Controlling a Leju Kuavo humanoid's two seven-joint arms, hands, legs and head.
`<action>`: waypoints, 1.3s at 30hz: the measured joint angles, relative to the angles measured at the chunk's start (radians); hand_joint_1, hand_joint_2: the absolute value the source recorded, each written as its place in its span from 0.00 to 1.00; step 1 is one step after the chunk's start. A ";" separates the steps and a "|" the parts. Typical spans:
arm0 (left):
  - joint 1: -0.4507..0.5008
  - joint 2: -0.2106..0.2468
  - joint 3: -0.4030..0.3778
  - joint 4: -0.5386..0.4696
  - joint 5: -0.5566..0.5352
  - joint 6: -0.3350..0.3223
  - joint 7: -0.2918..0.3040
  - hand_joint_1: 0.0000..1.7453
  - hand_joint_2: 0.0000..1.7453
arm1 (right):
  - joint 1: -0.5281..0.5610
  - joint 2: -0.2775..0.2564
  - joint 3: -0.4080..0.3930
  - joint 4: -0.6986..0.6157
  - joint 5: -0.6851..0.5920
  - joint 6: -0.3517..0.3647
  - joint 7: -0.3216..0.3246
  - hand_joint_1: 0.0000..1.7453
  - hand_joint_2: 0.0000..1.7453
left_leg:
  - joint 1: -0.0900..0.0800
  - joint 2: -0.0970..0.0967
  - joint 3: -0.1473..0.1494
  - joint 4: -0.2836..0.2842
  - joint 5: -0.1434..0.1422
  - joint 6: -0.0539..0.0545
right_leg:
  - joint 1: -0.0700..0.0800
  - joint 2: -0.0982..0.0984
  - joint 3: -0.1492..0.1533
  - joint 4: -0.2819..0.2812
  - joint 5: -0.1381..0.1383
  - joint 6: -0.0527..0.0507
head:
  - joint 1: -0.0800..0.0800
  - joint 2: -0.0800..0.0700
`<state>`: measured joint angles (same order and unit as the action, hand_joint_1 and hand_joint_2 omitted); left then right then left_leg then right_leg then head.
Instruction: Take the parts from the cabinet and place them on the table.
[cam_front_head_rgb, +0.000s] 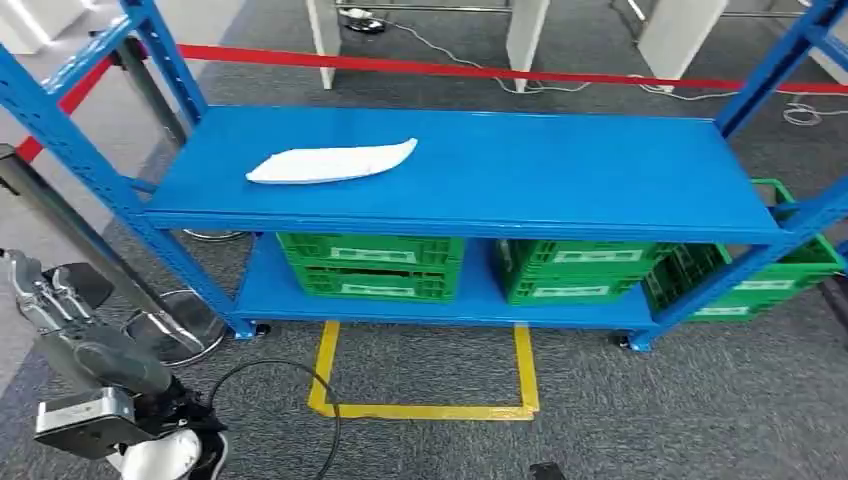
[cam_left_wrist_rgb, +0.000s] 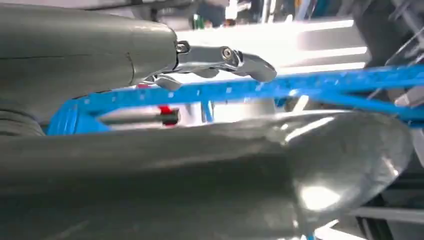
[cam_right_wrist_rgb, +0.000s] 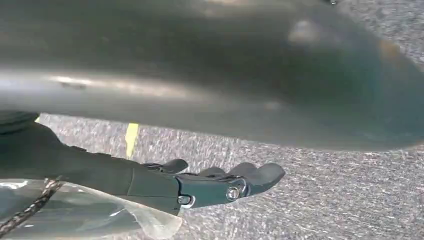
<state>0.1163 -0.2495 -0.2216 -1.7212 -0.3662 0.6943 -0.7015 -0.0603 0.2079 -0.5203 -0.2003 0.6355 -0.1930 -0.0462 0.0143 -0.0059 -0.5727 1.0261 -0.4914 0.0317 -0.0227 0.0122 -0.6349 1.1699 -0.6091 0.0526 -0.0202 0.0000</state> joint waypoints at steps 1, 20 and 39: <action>0.002 0.000 0.000 0.000 0.001 0.000 0.000 0.00 0.00 | -0.002 0.000 -0.001 0.000 0.002 0.001 0.000 0.00 0.00 | -0.003 0.013 0.001 0.000 -0.003 0.004 | 0.000 -0.003 -0.051 0.086 -0.032 0.000 | -0.001 0.000; 0.004 0.005 -0.010 0.000 0.010 0.000 0.000 0.00 0.00 | 0.003 0.002 -0.006 0.000 0.027 -0.012 0.008 0.00 0.00 | 0.001 0.014 -0.100 0.216 -0.056 -0.050 | 0.005 0.004 0.099 -0.168 0.100 -0.054 | -0.008 0.000; 0.003 0.002 -0.012 0.003 -0.001 0.000 0.000 0.00 0.00 | 0.000 0.002 -0.007 0.000 0.045 -0.006 0.026 0.00 0.00 | -0.011 0.010 0.014 0.009 -0.016 -0.010 | 0.013 -0.013 0.058 -0.153 0.116 -0.025 | 0.005 0.000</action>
<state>0.1190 -0.2480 -0.2335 -1.7182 -0.3674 0.6943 -0.7015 -0.0598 0.2102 -0.5276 -0.2003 0.6809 -0.1987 -0.0199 0.0028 0.0045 -0.5584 1.0349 -0.5078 0.0221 -0.0100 -0.0006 -0.5771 1.0171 -0.4934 0.0276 -0.0149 0.0000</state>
